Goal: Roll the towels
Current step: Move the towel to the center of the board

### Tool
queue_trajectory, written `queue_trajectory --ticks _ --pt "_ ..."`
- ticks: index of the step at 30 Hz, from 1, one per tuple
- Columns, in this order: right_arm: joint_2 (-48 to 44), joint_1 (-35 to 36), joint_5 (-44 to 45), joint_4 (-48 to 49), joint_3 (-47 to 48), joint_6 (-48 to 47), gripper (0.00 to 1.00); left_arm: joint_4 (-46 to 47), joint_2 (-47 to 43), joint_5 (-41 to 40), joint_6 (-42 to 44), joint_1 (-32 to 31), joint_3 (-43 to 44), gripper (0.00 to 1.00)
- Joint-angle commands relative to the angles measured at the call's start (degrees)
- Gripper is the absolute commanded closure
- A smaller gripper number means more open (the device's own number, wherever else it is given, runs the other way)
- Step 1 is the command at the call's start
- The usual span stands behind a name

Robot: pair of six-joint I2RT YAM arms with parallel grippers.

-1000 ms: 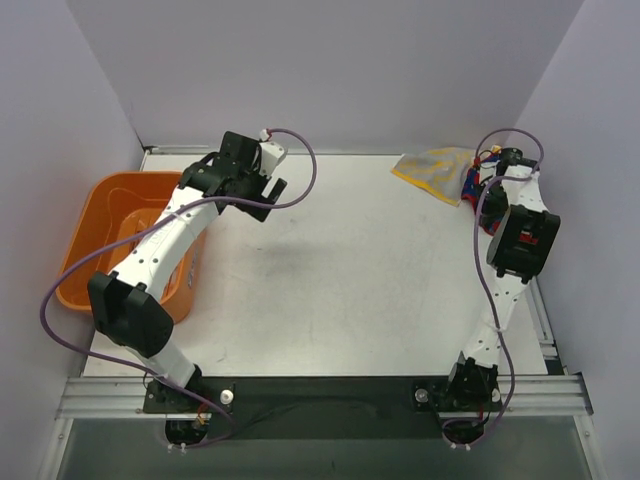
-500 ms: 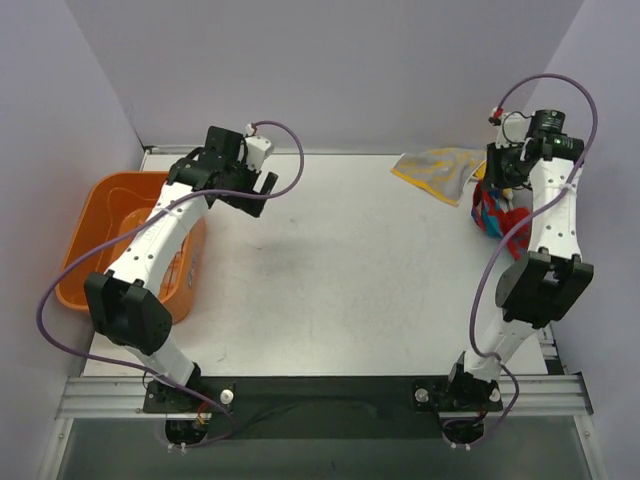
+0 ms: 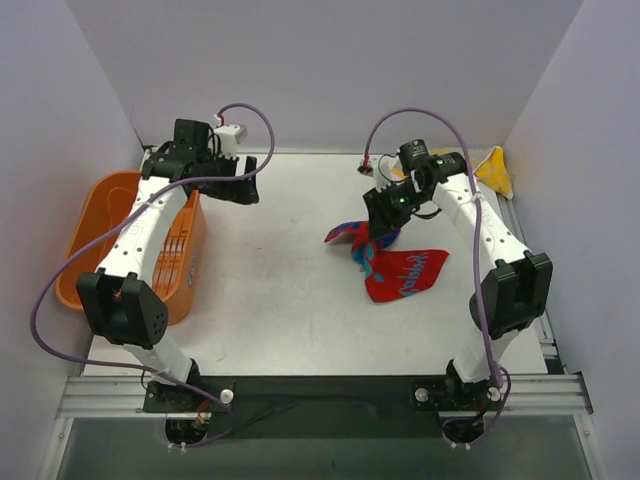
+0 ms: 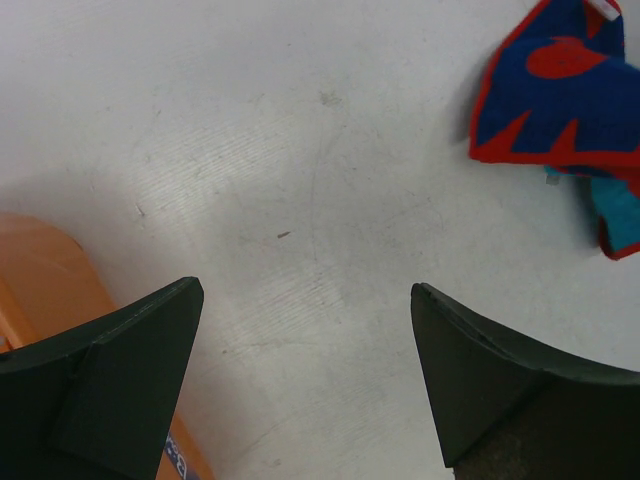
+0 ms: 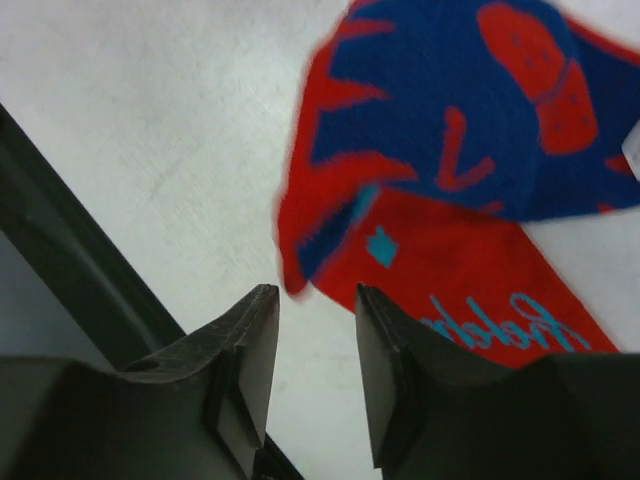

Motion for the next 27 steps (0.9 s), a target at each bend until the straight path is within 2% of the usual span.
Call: queue_trajectory --ticks 1,3,4,8,13,20,27 --pt "-2.82 -1.38 0.04 -2.26 -3.73 -0.19 0.6 2.1 -3.19 3.9 -0.18 -0.17 -2.4 0.04" --pt "-4.31 -4.8 0.04 -2.08 -6.89 -0.1 0.4 2.71 -4.51 4.34 1.92 -1.05 -4.43 0.03" --pt "-4.67 -6.21 0.57 -2.0 -7.86 -0.18 0.38 3.15 -4.86 3.47 2.63 -1.66 -6.7 0.03" --pt "-2.92 -11.93 5.22 -0.68 -10.33 1.83 0.41 6.65 -5.31 -2.23 6.85 -5.97 -11.98 0.03" --pt "3.5 -15.8 13.47 1.34 -8.66 5.61 0.49 10.27 0.56 -4.1 7.21 -9.83 -11.21 0.07" --pt "10.18 -17.39 20.43 3.8 -8.84 7.02 0.5 14.4 14.54 -9.28 9.31 -14.94 -1.2 0.21" --pt "15.27 -19.14 22.89 4.16 -7.08 10.01 0.46 15.81 26.23 -13.23 13.18 -17.84 7.86 0.23"
